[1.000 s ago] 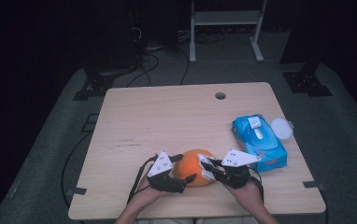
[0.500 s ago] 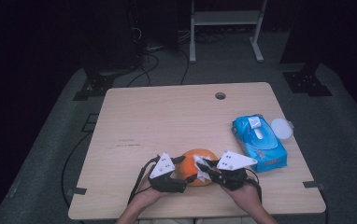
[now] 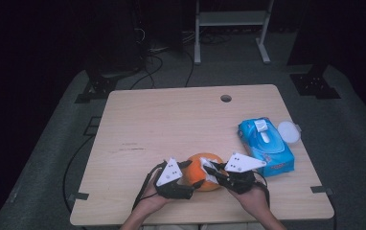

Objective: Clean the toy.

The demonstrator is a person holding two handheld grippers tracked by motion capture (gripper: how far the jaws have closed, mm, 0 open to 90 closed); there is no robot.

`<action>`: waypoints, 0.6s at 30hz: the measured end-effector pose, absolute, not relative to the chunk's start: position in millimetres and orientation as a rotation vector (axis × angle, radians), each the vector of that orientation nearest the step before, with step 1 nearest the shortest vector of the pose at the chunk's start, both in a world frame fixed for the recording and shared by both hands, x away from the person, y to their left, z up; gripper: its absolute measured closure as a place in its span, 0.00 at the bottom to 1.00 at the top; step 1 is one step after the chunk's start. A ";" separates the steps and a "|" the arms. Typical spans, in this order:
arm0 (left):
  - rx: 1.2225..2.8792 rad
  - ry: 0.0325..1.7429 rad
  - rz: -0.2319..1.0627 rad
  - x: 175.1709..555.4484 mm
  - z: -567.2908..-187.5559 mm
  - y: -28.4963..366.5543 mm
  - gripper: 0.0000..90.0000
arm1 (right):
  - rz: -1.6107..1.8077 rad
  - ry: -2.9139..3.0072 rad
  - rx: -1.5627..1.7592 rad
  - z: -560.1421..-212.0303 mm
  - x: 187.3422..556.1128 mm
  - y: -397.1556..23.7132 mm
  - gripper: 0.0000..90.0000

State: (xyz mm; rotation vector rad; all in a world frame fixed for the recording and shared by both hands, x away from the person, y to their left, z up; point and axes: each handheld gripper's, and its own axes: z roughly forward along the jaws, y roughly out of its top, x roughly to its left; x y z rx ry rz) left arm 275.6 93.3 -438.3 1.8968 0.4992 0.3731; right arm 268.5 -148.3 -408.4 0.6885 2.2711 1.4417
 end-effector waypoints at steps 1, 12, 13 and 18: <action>1.889 0.519 0.361 276.4 -438.2 94.1 0.21 | 1.432 2.274 0.707 -411.5 271.0 -150.0 0.88; 1.878 0.546 0.338 276.5 -439.5 93.8 0.34 | 1.447 2.227 0.762 -407.4 270.5 -155.1 0.88; 1.883 0.535 0.346 275.8 -438.8 93.1 0.35 | 1.476 2.233 0.735 -405.5 267.5 -152.6 0.88; 1.915 0.490 0.390 272.9 -439.9 91.1 0.35 | 1.495 2.281 0.607 -403.3 257.9 -135.7 0.88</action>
